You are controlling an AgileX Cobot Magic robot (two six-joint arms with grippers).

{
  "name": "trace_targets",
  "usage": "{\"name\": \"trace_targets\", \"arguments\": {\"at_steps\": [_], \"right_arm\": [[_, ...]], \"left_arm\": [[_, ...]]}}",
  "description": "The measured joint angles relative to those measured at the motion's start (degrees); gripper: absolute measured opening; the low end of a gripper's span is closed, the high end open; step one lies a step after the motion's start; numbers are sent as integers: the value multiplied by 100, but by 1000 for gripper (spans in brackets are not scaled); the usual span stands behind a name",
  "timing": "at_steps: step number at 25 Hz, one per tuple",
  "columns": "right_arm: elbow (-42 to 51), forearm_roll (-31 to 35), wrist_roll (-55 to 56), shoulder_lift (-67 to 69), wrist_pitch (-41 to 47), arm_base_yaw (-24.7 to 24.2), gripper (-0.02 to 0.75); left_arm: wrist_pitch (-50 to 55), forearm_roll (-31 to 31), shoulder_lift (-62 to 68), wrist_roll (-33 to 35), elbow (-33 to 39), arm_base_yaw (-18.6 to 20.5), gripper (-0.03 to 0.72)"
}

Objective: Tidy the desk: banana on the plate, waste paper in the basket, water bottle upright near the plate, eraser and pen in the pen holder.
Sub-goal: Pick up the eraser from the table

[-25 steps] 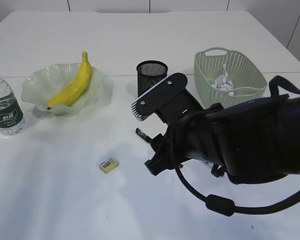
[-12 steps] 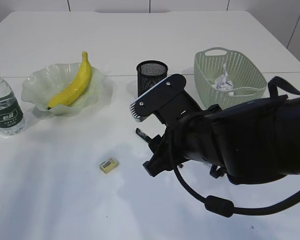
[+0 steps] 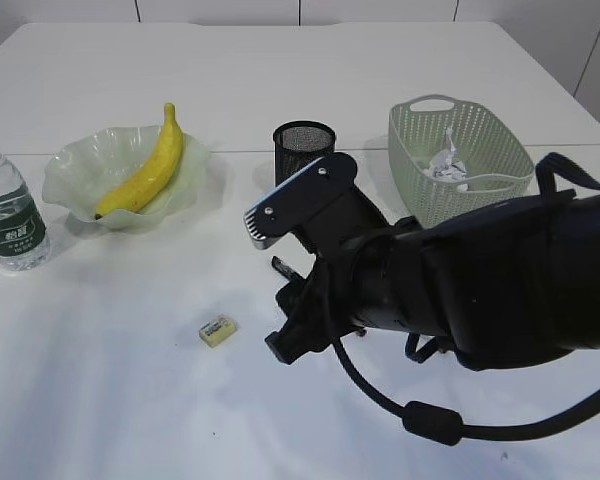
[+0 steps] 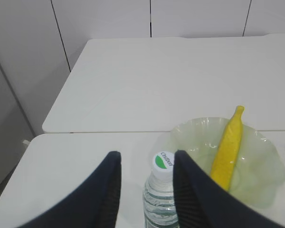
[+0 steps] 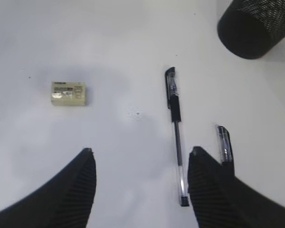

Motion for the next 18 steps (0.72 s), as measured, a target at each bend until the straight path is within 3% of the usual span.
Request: {"name": "trace_targets", "arguments": {"at_steps": [18], "right_arm": [[0,-22,-198,0,223,0,461]], "left_arm": [[0,10,0,0,0,0,254]]}}
